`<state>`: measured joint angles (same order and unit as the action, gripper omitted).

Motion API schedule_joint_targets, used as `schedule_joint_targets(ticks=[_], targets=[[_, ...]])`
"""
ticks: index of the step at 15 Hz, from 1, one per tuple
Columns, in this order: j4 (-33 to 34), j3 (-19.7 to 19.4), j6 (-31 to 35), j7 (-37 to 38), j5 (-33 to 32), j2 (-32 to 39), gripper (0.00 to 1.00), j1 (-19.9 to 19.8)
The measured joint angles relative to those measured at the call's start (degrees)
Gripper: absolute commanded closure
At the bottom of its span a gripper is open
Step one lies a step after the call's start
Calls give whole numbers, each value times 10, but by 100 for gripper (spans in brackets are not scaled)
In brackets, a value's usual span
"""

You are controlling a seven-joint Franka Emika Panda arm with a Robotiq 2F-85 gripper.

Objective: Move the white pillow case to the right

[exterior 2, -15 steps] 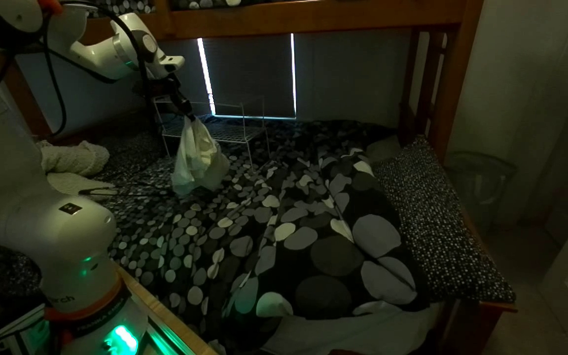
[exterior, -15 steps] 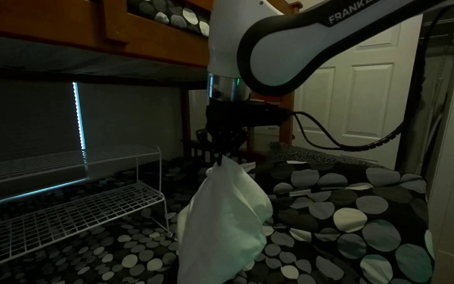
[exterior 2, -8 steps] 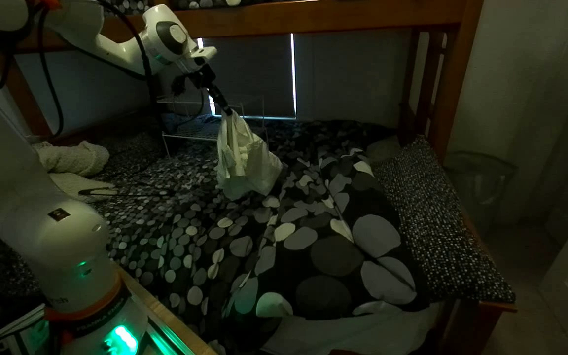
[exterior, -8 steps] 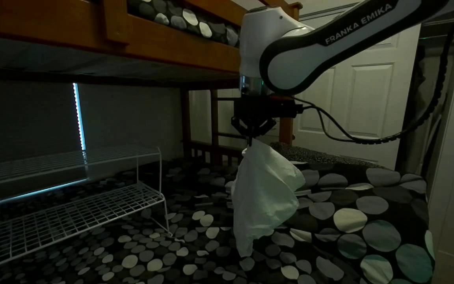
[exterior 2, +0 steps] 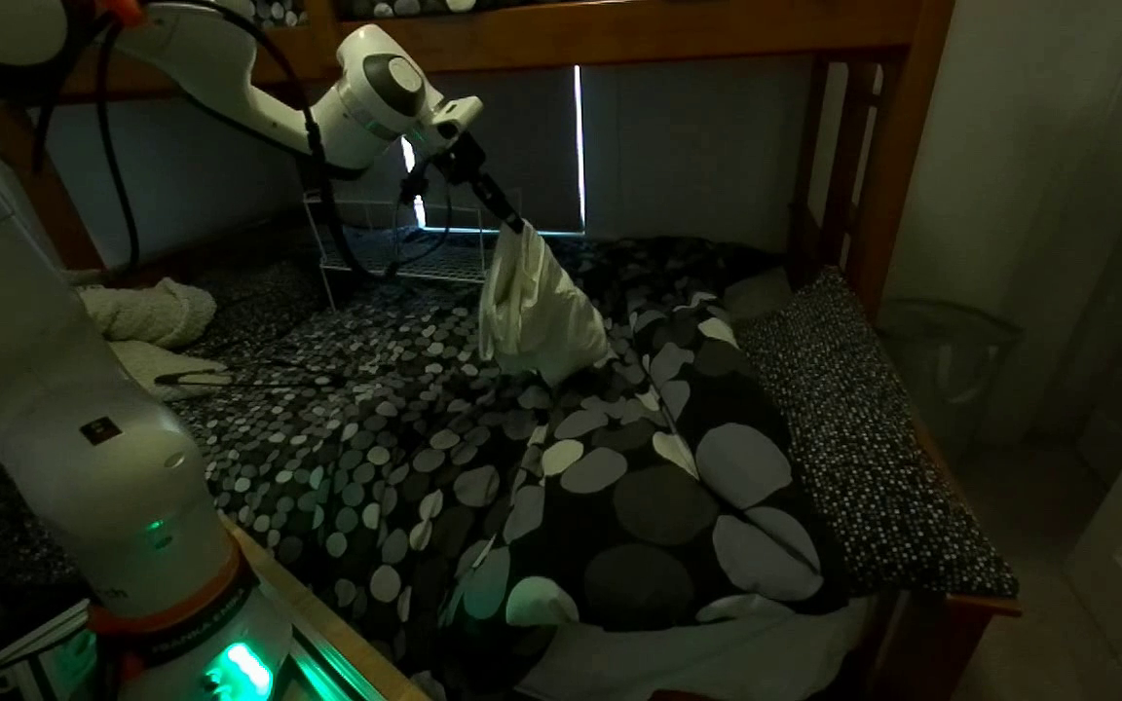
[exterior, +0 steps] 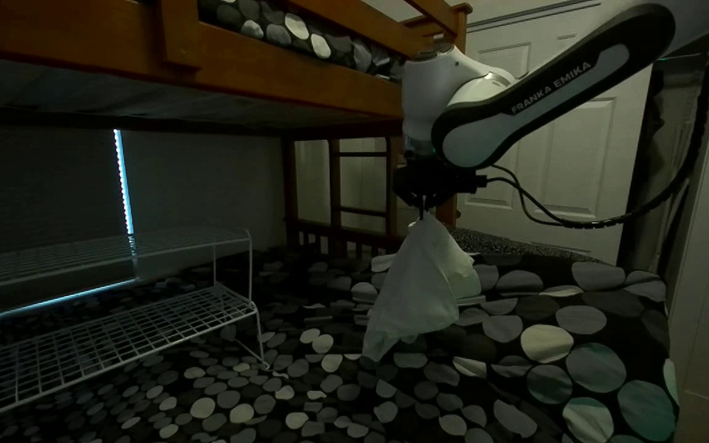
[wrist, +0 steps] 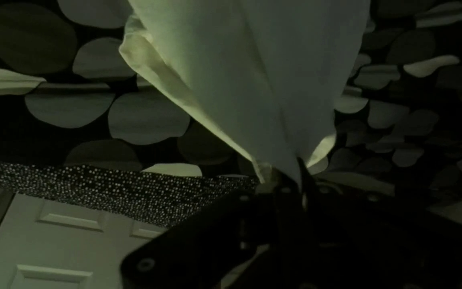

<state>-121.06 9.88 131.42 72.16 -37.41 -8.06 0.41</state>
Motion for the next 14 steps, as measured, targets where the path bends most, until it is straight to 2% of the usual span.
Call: schedule_joint_targets(ticks=[6,10,11,12,14], targets=[[-11,-43,35,123,-138,50,99,-20],[-23,-78,46,168,-159,91,99,-22],[-26,-86,49,174,-160,101,83,-23],[-29,-95,52,178,-163,110,71,-24],[-35,-110,54,181,-166,125,57,-26]])
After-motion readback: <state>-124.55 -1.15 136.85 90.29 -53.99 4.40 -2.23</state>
